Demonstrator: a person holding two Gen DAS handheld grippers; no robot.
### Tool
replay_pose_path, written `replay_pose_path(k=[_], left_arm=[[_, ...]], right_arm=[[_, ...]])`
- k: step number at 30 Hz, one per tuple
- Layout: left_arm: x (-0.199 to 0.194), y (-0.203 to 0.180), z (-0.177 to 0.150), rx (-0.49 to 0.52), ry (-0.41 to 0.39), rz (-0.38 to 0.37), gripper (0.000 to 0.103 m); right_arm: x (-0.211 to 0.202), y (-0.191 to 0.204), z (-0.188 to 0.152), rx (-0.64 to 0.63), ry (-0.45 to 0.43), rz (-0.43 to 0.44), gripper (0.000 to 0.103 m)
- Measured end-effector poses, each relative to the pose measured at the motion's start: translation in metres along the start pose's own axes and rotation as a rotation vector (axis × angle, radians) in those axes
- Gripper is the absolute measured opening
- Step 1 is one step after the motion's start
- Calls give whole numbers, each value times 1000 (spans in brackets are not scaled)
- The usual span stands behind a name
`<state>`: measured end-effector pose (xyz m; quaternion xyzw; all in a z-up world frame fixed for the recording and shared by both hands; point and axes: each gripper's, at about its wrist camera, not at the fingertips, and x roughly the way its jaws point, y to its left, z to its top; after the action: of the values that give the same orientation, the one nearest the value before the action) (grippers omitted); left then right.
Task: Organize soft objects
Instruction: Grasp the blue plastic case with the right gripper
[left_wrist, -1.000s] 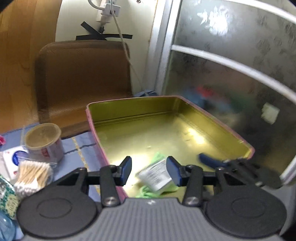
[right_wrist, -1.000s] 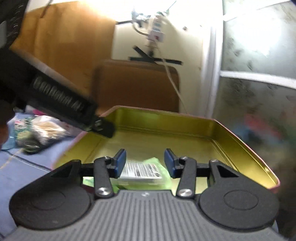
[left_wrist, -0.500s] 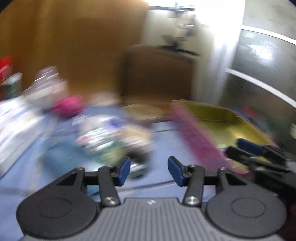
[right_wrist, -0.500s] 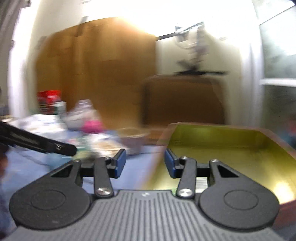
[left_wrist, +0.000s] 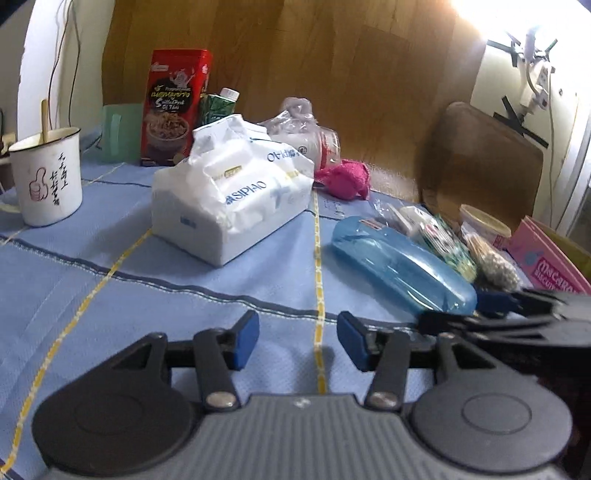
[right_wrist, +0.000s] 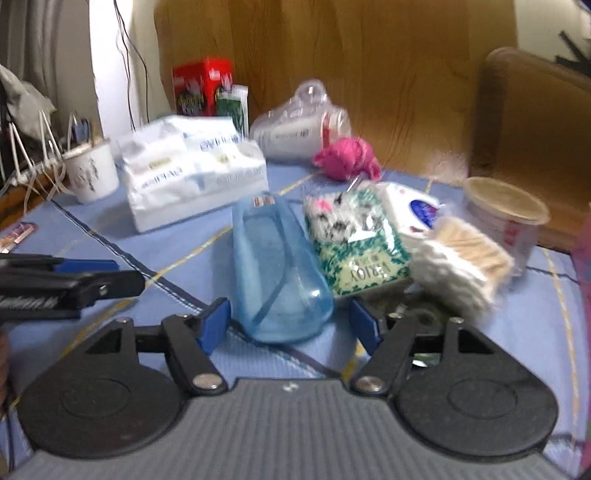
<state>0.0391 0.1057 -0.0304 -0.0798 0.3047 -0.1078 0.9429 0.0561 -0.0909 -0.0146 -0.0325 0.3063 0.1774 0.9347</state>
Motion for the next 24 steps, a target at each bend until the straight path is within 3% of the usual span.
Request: replay_pose_path(k=[1,2,5,8,10,12,16,19,21,24], left_arm=[[1,-1,1,2,1,-5,53],[1,0,2,0,2,-11,53],[1,4,-1,-20,1,-30,54],[-2,8,-1,-38,10,-74,70],[-2,6,0,-35,26,-95,89],[-2,0,1,-25,45,-104,94],[1,-17,7,-2,80,-199,94],[5,-35,9,25,94,-241,94],[8,-47,8,42,109,-250,92],[9,-60,5,47,144,-275,91]], right_arm=[[0,1,0,-4,-8,4,72],[0,-1,1,-9,-7,15,57],[-8,1,-5,-27,-7,40,56],[-33,5,-21,-78,-13,86,56],[-52,6,-35,-101,-4,134,56],[-74,4,-52,-125,-3,194,55],[-112,-11,-80,-173,-23,234,56],[-124,-26,-87,-128,-43,121,64],[-125,-32,-89,-96,-55,62,64],[-127,-41,-92,-43,-68,63,64]])
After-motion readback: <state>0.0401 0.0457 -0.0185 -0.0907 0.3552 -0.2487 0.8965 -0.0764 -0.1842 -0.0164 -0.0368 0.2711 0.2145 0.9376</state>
